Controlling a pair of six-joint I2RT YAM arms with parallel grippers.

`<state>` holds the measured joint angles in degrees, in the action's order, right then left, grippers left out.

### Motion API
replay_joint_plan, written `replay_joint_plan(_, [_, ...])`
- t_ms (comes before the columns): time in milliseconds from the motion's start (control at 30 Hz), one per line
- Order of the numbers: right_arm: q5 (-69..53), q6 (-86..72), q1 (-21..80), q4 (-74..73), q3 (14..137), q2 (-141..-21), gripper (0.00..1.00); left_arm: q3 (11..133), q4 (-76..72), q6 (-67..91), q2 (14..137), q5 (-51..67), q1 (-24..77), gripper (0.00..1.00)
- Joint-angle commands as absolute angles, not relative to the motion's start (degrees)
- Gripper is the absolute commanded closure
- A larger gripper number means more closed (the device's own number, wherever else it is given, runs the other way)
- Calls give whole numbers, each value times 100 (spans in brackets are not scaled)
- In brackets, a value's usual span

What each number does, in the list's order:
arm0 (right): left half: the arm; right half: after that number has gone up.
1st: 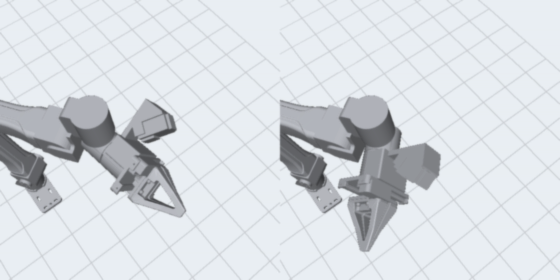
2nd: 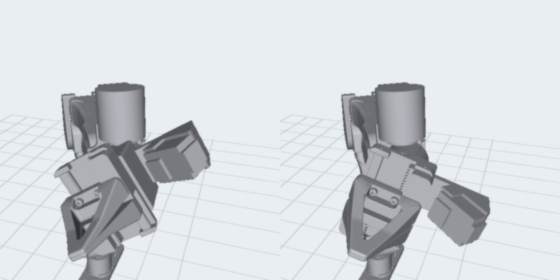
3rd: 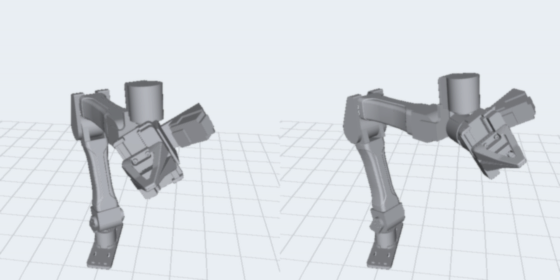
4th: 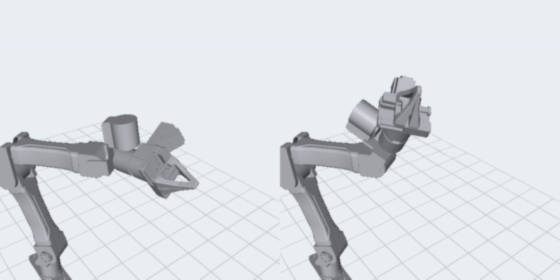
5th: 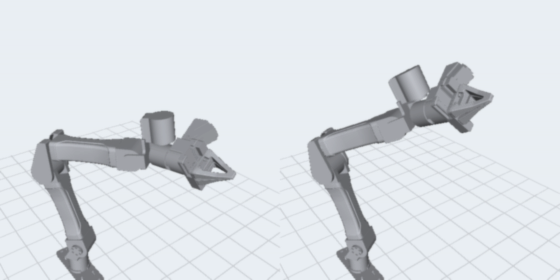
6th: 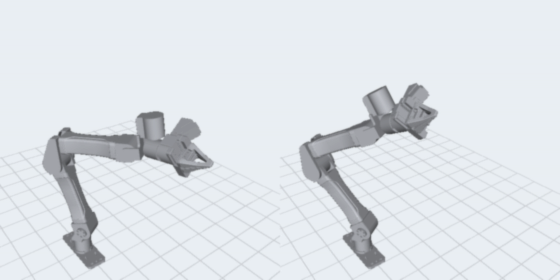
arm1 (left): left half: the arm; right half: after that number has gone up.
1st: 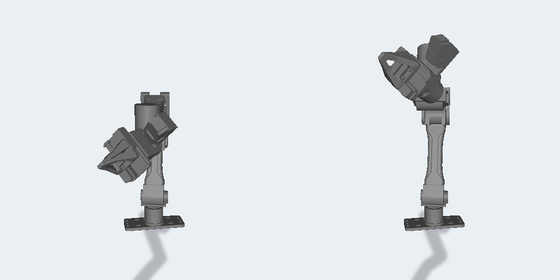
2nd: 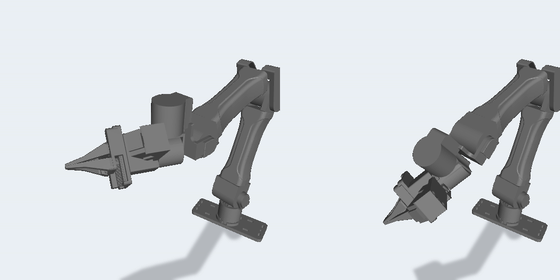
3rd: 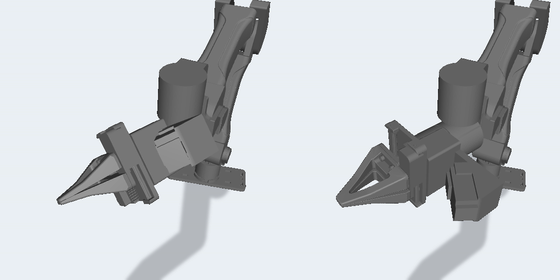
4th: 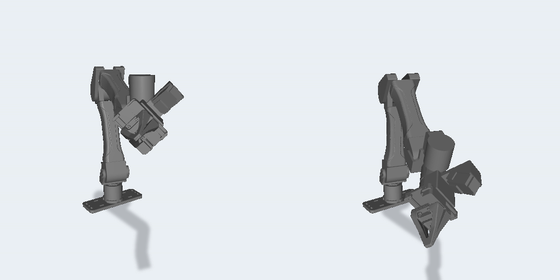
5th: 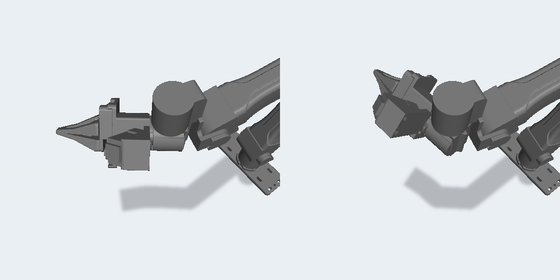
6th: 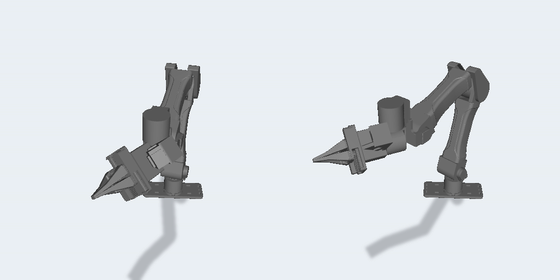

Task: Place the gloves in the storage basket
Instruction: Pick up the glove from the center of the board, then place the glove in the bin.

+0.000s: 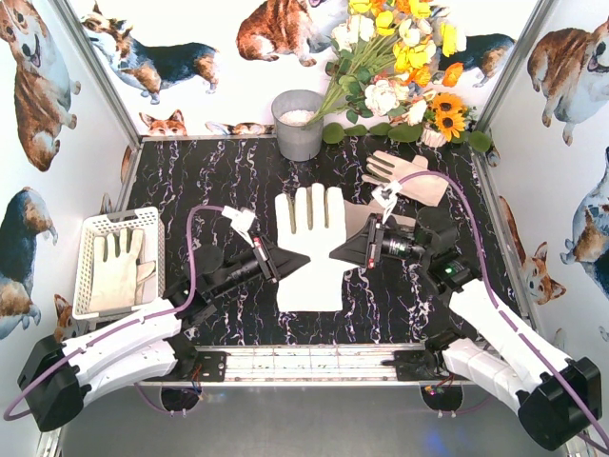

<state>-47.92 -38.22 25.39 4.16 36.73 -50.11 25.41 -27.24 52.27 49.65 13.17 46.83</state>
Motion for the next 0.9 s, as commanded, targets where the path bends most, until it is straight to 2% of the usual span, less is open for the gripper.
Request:
replay_joint_plan(0, [-3888,-3250,2822,-81,3787,-4891,100,2902,-1511,4899,4946,541,4597,100])
replay_joint_plan(267, [-2734,-3167,3215,526,3221,-5555,98,3677,700,4243,5437,-69,4597,100])
replay_joint_plan(400, [-2667,-3022,3243,657,3153,-5881,83,3796,1259,4061,5469,-390,4576,100])
replay_joint_plan(533, [-2439,-2834,3243,527,3173,-5800,57,3902,1668,3977,5442,-553,4513,100])
replay_joint_plan(800, [-1980,-2462,3243,-123,3178,-5258,37,4268,3040,3761,5480,-440,4010,100])
replay_joint_plan(867, [-1891,-2404,3243,-255,3144,-5112,37,4537,3380,3680,5425,-457,3780,100])
